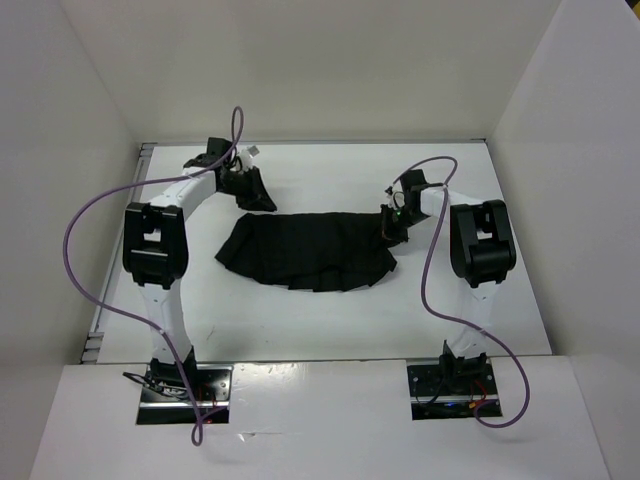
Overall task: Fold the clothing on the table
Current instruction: Fold the skirt
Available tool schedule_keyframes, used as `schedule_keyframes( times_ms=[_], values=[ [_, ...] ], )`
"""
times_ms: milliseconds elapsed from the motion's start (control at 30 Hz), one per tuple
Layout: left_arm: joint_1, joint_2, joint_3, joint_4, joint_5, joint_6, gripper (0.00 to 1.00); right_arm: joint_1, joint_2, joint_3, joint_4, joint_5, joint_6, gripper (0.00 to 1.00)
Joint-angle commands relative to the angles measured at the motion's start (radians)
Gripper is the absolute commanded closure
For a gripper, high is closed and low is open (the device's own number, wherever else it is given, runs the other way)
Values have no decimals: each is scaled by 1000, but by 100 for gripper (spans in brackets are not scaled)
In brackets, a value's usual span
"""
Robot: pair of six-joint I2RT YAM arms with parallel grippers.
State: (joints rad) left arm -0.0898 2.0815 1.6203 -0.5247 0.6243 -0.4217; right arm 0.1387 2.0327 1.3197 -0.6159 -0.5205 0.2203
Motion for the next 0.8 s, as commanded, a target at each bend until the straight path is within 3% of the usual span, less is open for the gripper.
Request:
schedule_keyframes(
  times_ms=[0,233,633,767],
  values=[
    [-54,-116,53,-15,110,41,80,15,9,-37,-45,126,-4,100],
    [-220,-135,-43,6,232,55,80,15,-98,-57,-45,139,39,100],
    [-429,25,-50,-24,177,100,82,24,-143,-57,-56,148,57,100],
    [-461,83,-40,-24,57,89,83,24,-161,-57,-56,126,57,100]
  ],
)
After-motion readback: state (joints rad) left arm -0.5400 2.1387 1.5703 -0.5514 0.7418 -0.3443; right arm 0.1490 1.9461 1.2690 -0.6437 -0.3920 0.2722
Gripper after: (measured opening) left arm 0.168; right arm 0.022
